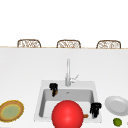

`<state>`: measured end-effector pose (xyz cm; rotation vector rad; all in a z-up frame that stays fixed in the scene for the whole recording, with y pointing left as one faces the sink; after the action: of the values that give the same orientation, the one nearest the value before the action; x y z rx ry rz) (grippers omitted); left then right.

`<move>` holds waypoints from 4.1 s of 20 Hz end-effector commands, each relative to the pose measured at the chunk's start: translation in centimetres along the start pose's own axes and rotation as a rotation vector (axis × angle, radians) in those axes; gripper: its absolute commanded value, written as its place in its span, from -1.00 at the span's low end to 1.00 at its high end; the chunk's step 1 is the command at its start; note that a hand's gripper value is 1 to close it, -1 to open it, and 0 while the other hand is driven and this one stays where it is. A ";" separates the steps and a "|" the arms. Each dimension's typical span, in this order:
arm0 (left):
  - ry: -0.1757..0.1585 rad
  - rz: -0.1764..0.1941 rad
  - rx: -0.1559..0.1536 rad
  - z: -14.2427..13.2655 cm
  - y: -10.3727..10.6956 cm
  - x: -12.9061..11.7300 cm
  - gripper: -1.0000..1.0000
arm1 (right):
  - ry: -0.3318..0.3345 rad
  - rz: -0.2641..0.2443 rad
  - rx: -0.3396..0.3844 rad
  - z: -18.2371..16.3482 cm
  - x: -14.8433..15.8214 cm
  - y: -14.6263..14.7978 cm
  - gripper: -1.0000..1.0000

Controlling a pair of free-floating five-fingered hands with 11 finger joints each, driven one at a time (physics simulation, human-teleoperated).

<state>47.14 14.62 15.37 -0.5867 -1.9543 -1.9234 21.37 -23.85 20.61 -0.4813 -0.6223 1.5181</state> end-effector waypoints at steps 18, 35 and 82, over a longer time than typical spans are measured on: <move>0.046 0.002 0.002 10.4 0.2 6.8 1.00 | 0.000 0.000 0.000 0.0 0.0 0.0 0.00; 0.030 0.040 -0.001 19.9 -1.2 14.5 1.00 | 0.000 0.000 0.000 0.0 0.0 0.0 0.00; 0.020 0.035 0.099 40.6 -13.2 15.5 1.00 | 0.000 0.000 0.000 0.0 0.0 0.0 0.00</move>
<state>29.54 55.34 12.12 -0.6448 -1.9834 -1.8406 21.37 -23.85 20.61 -0.4813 -0.6223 1.5181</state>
